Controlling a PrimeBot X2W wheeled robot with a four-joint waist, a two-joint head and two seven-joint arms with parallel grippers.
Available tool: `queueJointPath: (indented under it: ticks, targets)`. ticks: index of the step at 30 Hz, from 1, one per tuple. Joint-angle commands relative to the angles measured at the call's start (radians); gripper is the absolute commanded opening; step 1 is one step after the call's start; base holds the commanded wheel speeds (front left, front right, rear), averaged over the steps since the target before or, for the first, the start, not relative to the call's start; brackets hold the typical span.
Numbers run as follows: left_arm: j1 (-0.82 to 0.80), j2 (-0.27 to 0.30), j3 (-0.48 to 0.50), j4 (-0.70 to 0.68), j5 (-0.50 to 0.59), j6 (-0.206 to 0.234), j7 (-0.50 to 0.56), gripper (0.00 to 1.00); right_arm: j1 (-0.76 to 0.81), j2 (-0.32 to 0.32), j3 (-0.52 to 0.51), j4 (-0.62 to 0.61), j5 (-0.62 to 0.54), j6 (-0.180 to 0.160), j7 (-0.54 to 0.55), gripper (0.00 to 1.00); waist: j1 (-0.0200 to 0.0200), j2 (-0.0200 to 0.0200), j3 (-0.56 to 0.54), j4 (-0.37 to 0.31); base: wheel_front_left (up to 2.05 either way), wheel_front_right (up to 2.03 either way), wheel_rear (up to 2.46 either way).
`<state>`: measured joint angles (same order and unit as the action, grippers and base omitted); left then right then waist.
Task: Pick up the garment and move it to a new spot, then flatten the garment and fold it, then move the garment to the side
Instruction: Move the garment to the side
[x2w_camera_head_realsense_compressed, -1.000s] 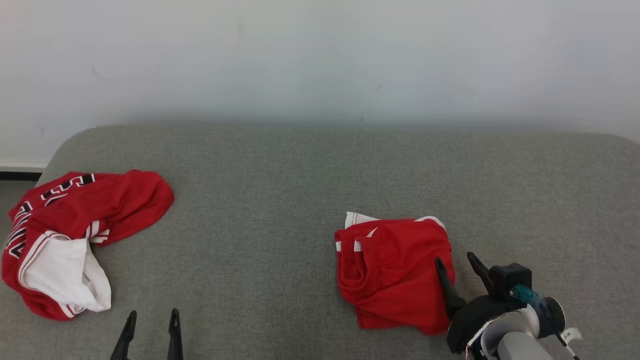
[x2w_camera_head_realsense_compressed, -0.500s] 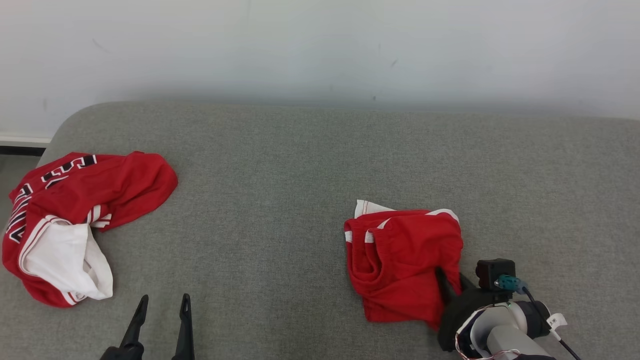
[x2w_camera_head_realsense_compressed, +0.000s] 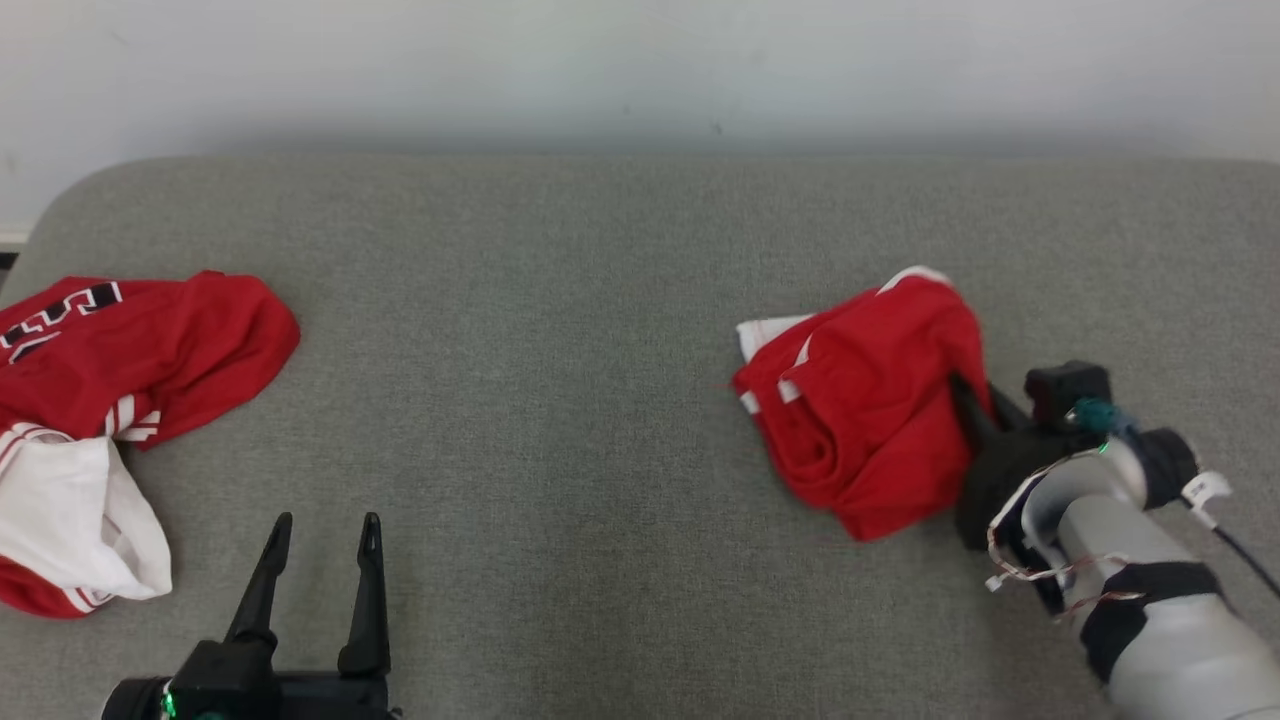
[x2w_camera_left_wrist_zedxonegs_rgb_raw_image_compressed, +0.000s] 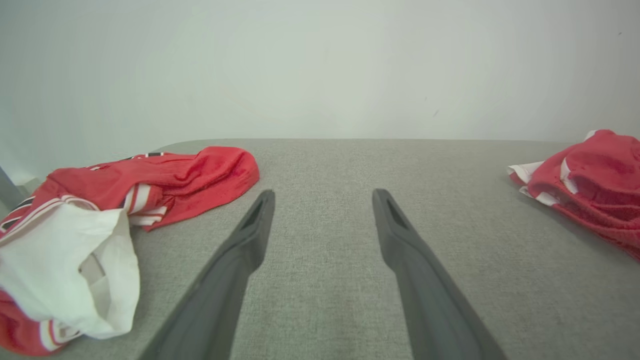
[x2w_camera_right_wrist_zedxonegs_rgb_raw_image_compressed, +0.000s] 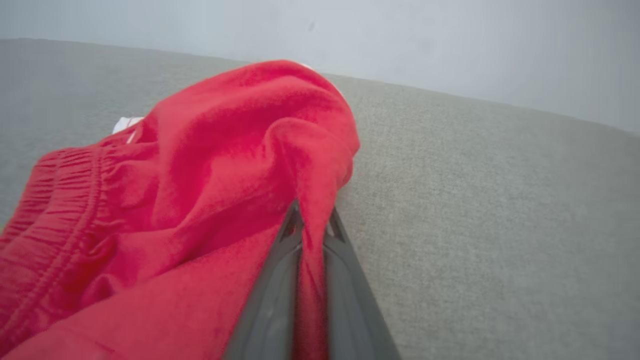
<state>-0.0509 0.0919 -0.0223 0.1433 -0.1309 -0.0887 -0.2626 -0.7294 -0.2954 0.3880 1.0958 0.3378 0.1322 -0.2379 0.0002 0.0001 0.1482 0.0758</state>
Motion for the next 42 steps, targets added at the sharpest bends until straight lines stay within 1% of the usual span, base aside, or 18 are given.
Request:
queueJointPath:
  ticks: [1, 5, 6, 9, 14, 19, 23, 32, 36, 42]
  targets:
    - [-0.028, -0.002, -0.004, -0.014, -0.005, -0.006, -0.003, 1.0, -0.043, -0.042, 0.019, -0.013, 0.015, -0.003, 0.003, 0.0, -0.0002, -0.0001, 0.086, -0.029, 0.0, 0.0, 0.0]
    - [-0.071, 0.003, -0.015, -0.047, 0.006, -0.014, -0.003, 1.0, -0.119, -0.149, 0.076, -0.038, 0.034, -0.003, 0.015, 0.0, -0.0002, -0.0001, 0.17, -0.049, 0.0, 0.0, 0.0]
    - [-0.071, 0.003, -0.015, -0.047, 0.006, -0.014, -0.003, 1.0, -0.119, -0.149, 0.076, -0.038, 0.034, -0.003, 0.015, 0.0, -0.0002, -0.0001, 0.17, -0.049, 0.0, 0.0, 0.0]
    - [-0.092, 0.008, -0.018, -0.079, 0.017, -0.017, -0.003, 1.0, -0.184, -0.219, 0.109, -0.058, 0.048, -0.003, 0.025, 0.0, -0.0002, -0.0001, 0.235, -0.071, 0.0, 0.0, 0.0]
    - [-0.129, 0.034, -0.003, -0.125, 0.026, -0.023, -0.003, 1.0, -0.293, -0.305, 0.166, -0.079, 0.049, -0.003, 0.059, 0.0, -0.0002, -0.0001, 0.325, -0.113, 0.0, 0.0, 0.0]
    - [-0.145, 0.059, 0.022, -0.175, 0.035, -0.021, -0.003, 1.0, -0.379, -0.365, 0.204, -0.079, 0.042, -0.003, 0.082, 0.0, -0.0002, -0.0001, 0.37, -0.149, 0.0, 0.0, 0.0]
    - [-0.147, 0.075, 0.033, -0.223, 0.052, -0.019, -0.003, 1.0, -0.429, -0.413, 0.225, -0.07, 0.041, -0.003, 0.083, 0.0, -0.0002, -0.0001, 0.389, -0.164, 0.0, 0.0, 0.0]
    - [-0.132, 0.105, 0.046, -0.328, 0.078, -0.008, -0.003, 1.0, -0.546, -0.478, 0.281, -0.044, -0.015, -0.003, 0.1, 0.0, -0.0002, -0.0001, 0.435, -0.181, 0.0, 0.0, 0.0]
    - [-0.119, 0.116, 0.049, -0.367, 0.085, -0.002, -0.002, 1.0, -0.601, -0.489, 0.305, -0.03, -0.049, -0.003, 0.111, 0.0, -0.0002, -0.0001, 0.45, -0.184, 0.0, 0.0, 0.0]
    - [-0.111, 0.131, 0.057, -0.407, 0.087, 0.004, 0.007, 1.0, -0.657, -0.49, 0.308, 0.003, -0.07, -0.003, 0.114, 0.0, -0.0002, -0.0001, 0.469, -0.191, 0.0, 0.0, 0.0]
